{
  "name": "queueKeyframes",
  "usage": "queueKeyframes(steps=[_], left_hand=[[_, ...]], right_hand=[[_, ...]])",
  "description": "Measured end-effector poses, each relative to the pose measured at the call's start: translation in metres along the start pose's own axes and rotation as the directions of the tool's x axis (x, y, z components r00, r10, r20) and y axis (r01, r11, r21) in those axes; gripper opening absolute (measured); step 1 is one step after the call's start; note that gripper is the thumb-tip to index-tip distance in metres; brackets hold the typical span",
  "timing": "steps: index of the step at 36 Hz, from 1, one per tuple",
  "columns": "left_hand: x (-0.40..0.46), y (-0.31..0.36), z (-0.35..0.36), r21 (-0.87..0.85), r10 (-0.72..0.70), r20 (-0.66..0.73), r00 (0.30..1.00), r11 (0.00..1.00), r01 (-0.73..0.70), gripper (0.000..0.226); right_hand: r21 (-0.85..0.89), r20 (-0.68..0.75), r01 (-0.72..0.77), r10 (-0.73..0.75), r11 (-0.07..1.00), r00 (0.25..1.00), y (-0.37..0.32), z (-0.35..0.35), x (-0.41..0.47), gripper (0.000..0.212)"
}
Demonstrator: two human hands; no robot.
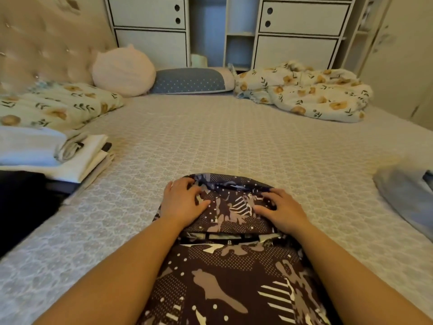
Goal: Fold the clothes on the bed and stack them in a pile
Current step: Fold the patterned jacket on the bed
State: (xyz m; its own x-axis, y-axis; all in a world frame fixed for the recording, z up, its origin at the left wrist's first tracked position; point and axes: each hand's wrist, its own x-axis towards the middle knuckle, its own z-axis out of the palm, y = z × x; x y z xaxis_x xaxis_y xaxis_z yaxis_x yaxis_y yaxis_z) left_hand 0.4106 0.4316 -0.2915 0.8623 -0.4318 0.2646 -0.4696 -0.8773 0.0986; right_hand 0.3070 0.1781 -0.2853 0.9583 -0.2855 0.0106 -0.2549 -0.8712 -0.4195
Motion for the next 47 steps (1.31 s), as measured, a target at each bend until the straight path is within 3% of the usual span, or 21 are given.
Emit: queueKeyframes(steps=[2, 3, 5, 7, 9, 12, 14, 20, 23, 27, 31, 33, 36, 39, 41, 43, 45, 47], left_hand=[[0.0, -0.001, -0.002, -0.046, -0.078, -0.163, 0.984, 0.996, 0.072, 0.04], [0.001, 0.0, -0.003, -0.111, -0.142, -0.171, 0.975, 0.986, 0.124, 0.045], [0.007, 0.002, -0.009, -0.286, -0.296, -0.038, 0.954, 0.918, 0.273, 0.072], [0.018, 0.005, -0.016, -0.414, -0.362, 0.166, 0.917, 0.819, 0.398, 0.097], [0.033, 0.008, -0.028, -0.46, -0.309, 0.303, 0.901, 0.781, 0.422, 0.094], [0.044, 0.013, -0.055, -0.484, -0.166, 0.275, 0.947, 0.827, 0.285, 0.048], [0.04, 0.015, -0.073, -0.559, -0.087, 0.217, 0.972, 0.806, 0.196, 0.04], [-0.029, 0.018, -0.134, -0.558, 0.186, 0.079, 0.979, 0.822, -0.111, 0.048], [-0.079, 0.02, -0.15, -0.542, 0.273, 0.016, 0.962, 0.811, -0.222, 0.045], [-0.144, 0.023, -0.153, -0.433, 0.357, -0.075, 0.931, 0.829, -0.353, 0.058], [-0.19, 0.015, -0.143, -0.168, 0.539, 0.021, 0.842, 0.832, -0.528, 0.063], [-0.204, 0.013, -0.139, -0.118, 0.539, 0.187, 0.821, 0.842, -0.526, 0.06], [-0.212, 0.013, -0.143, -0.275, 0.425, 0.452, 0.784, 0.903, -0.33, 0.048], [-0.208, 0.025, -0.154, -0.424, 0.417, 0.376, 0.827, 0.872, -0.246, 0.02], [-0.202, 0.042, -0.158, -0.373, 0.42, 0.265, 0.868, 0.875, -0.31, 0.038], [-0.198, 0.061, -0.157, -0.258, 0.447, 0.263, 0.855, 0.887, -0.384, 0.046], [-0.201, 0.077, -0.15, -0.191, 0.476, 0.324, 0.818, 0.88, -0.436, 0.044], [-0.211, 0.083, -0.138, -0.186, 0.509, 0.303, 0.805, 0.861, -0.474, 0.038]], right_hand=[[0.222, -0.166, -0.076, 0.115, 0.972, 0.979, -0.002, -0.006, 0.005, 0.067], [0.348, -0.17, -0.141, 0.21, 0.927, 0.963, -0.005, -0.012, 0.009, 0.074], [0.518, -0.056, -0.273, 0.35, 0.811, 0.935, -0.011, -0.022, 0.015, 0.09], [0.527, 0.065, -0.359, 0.385, 0.771, 0.921, -0.016, -0.031, 0.018, 0.093], [0.527, 0.069, -0.361, 0.384, 0.77, 0.921, -0.021, -0.041, 0.019, 0.073], [0.632, 0.035, -0.295, 0.354, 0.717, 0.935, -0.028, -0.063, 0.009, 0.003], [0.616, 0.03, -0.253, 0.3, 0.746, 0.954, -0.028, -0.077, -0.004, 0.024], [0.54, -0.043, -0.112, 0.161, 0.834, 0.986, -0.035, -0.114, -0.081, 0.006], [0.529, -0.108, -0.035, 0.108, 0.848, 0.988, -0.031, -0.122, -0.126, 0.022], [0.503, -0.136, 0.02, 0.057, 0.864, 0.989, -0.024, -0.121, -0.181, 0.03], [0.361, -0.114, 0.037, 0.005, 0.932, 0.993, -0.009, -0.106, -0.22, 0.035], [0.219, -0.037, 0.033, -0.025, 0.975, 0.999, -0.003, -0.098, -0.233, 0.041], [0.006, 0.108, 0.041, -0.042, 0.999, 0.993, -0.008, -0.092, -0.246, 0.045], [-0.175, 0.037, 0.068, -0.063, 0.982, 0.997, -0.03, -0.097, -0.248, 0.045], [-0.16, -0.107, 0.066, -0.084, 0.985, 0.991, -0.052, -0.102, -0.242, 0.041], [-0.024, -0.193, 0.104, -0.107, 0.994, 0.975, -0.073, -0.102, -0.233, 0.033], [0.01, -0.165, 0.164, -0.16, 0.986, 0.973, -0.091, -0.094, -0.224, 0.023], [-0.138, -0.037, 0.22, -0.227, 0.966, 0.973, -0.098, -0.079, -0.219, 0.035]])
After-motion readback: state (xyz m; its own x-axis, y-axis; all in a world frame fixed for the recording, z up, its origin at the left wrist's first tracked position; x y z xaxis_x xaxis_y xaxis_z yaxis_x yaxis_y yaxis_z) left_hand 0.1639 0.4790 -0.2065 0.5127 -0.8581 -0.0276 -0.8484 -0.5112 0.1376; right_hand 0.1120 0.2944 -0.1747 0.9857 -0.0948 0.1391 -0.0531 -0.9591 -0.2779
